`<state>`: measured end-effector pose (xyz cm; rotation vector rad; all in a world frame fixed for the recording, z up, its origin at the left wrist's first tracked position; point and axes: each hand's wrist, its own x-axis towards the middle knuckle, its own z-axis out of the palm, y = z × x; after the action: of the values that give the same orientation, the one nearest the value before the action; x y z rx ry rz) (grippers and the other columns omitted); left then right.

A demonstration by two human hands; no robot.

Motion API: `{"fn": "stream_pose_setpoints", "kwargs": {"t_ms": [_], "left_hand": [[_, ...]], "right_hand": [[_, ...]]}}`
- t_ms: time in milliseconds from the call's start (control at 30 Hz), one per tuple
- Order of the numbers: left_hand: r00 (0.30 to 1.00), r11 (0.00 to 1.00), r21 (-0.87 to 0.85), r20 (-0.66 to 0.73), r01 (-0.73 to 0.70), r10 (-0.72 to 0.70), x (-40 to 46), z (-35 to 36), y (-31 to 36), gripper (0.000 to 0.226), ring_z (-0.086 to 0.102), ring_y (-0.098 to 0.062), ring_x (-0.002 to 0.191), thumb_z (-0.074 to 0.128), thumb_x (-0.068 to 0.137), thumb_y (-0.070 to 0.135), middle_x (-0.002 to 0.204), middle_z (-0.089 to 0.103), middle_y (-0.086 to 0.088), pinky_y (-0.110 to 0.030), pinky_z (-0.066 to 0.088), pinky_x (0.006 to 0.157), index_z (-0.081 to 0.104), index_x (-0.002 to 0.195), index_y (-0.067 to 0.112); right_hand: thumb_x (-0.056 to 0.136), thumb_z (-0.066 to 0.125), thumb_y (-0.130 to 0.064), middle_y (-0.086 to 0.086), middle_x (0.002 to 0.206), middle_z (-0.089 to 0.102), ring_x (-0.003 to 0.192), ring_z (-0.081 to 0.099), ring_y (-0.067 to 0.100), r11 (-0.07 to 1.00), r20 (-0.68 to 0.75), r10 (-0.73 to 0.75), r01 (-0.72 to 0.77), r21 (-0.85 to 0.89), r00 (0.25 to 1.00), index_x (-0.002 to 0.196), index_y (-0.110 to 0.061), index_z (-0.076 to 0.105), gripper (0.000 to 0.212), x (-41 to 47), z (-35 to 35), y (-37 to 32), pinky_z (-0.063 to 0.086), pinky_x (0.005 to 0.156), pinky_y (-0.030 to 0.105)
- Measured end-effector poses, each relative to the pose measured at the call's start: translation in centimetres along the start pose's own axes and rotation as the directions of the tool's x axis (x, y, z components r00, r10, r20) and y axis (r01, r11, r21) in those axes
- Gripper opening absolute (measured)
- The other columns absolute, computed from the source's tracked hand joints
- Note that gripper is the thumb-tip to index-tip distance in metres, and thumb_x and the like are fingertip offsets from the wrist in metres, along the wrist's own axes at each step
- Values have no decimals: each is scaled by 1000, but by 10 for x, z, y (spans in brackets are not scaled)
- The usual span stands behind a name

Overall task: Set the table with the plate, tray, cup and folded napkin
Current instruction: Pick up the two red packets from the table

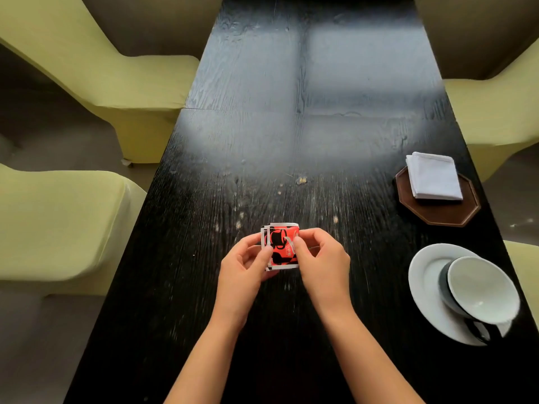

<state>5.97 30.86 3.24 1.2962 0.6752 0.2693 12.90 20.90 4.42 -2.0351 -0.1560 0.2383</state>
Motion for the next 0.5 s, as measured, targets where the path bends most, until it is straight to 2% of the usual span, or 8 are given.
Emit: {"fn": "stream_pose_setpoints", "kwargs": {"t_ms": [67, 167, 200, 267, 367, 433, 500], "left_hand": [[1000, 1000, 16, 25, -18, 17, -5, 1, -1, 25, 70, -15, 86, 63, 84, 4, 89, 75, -2, -23, 55, 64, 68, 94, 26], [1000, 1000, 1, -12, -10, 10, -10, 4, -1, 26, 71, -13, 83, 63, 83, -1, 85, 75, 0, -22, 55, 62, 68, 89, 24], [999, 1000, -28, -40, -1, 0, -11, 5, 0, 27, 71, -12, 82, 62, 83, -2, 83, 75, 1, -21, 55, 62, 67, 88, 23], [995, 994, -112, -93, 21, -32, -13, 8, 1, 25, 71, -12, 81, 59, 84, -4, 81, 75, 1, -21, 55, 61, 64, 88, 19], [988, 977, -211, -143, 30, -61, -17, 15, 2, 22, 70, -14, 81, 58, 84, -6, 82, 74, -3, -24, 57, 66, 62, 89, 14], [988, 987, -157, -144, 26, -49, -21, 20, 2, 19, 69, -15, 85, 61, 82, -4, 85, 74, -5, -29, 56, 74, 63, 89, 14], [995, 995, -90, -87, 46, -54, -27, 23, 2, 19, 68, -11, 82, 65, 80, -2, 82, 74, -2, -28, 51, 75, 65, 83, 17]], "right_hand": [[84, 63, -17, -5, 76, 68, 72, 63, 9, 999, -5, -7, 7, -42, 1000, 78, -21, 66, 8, -4, 0, 1, 48, 66, 20], [83, 65, -22, -6, 81, 65, 74, 60, 5, 999, -14, -7, 6, -49, 1000, 82, -23, 64, 2, -9, -3, 1, 40, 63, 9], [82, 66, -24, -8, 84, 63, 75, 59, 2, 999, -19, 12, -13, -29, 1000, 88, -25, 64, 7, -11, -5, 1, 40, 64, 8], [80, 68, -27, -9, 89, 64, 79, 60, 2, 989, 36, 125, -127, 79, 992, 98, -25, 63, 18, -14, -10, 4, 41, 67, 10], [80, 69, -18, -7, 82, 70, 75, 65, -1, 863, 243, 280, -354, 361, 929, 88, -21, 69, 9, -25, -13, 5, 46, 63, 10], [81, 68, -11, -5, 76, 70, 68, 63, -5, 797, 239, 302, -382, 468, 923, 81, -18, 69, 7, -32, -14, 8, 46, 58, 7], [81, 66, -8, -2, 72, 69, 63, 61, -4, 761, 178, 318, -363, 538, 931, 78, -15, 69, 9, -35, -18, 11, 45, 55, 7]]}}
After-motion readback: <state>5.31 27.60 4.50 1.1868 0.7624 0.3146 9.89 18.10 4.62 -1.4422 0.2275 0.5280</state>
